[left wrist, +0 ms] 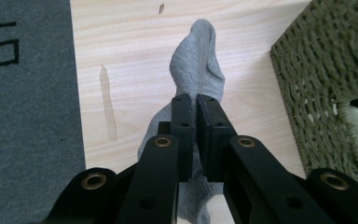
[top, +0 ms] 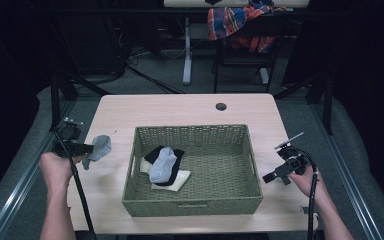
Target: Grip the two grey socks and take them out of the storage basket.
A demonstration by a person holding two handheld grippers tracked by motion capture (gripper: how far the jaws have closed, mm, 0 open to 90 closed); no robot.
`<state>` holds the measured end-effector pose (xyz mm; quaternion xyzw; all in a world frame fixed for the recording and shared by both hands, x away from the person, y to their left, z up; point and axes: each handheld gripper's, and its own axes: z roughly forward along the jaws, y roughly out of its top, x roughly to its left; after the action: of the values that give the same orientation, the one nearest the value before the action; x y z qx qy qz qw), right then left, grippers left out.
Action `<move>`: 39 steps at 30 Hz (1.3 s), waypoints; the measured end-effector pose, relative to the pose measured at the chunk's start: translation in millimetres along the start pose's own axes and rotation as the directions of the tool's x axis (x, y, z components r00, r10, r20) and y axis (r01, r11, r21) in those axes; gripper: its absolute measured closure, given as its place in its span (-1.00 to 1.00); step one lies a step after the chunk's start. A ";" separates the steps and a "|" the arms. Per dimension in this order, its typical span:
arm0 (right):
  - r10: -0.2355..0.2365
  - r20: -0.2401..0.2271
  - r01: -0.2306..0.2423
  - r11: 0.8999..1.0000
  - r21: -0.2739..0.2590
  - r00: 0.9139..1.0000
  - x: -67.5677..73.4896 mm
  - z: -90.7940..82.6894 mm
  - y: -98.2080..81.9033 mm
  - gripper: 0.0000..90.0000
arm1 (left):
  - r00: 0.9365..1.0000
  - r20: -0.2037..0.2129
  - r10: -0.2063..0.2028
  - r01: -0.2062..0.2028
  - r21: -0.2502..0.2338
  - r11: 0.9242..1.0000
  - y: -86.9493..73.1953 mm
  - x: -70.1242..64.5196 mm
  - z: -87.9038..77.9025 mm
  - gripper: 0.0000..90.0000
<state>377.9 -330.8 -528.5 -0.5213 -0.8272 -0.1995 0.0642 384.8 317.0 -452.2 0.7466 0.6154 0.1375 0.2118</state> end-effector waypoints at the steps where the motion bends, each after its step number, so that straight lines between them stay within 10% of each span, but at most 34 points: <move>1: 0.001 0.002 -0.001 1.000 0.000 1.000 0.2 0.0 0.0 -0.82 | 1.000 0.005 -0.004 0.004 0.003 1.000 -0.7 0.6 2.7 0.91; 32: -0.020 -0.001 0.020 0.999 0.029 1.000 -1.1 -1.1 1.2 -0.82 | 0.999 0.045 -0.011 0.003 0.169 0.986 -12.0 9.0 49.6 0.88; 39: -0.021 -0.001 0.021 0.999 0.029 1.000 -1.0 -0.8 1.3 -0.82 | 0.999 0.040 -0.019 0.011 0.185 0.983 -9.2 8.8 45.4 0.52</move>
<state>379.4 -331.4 -527.8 -0.5115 -0.8355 -0.1885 0.0699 399.9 320.3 -496.8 0.7612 0.6266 0.0626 0.1552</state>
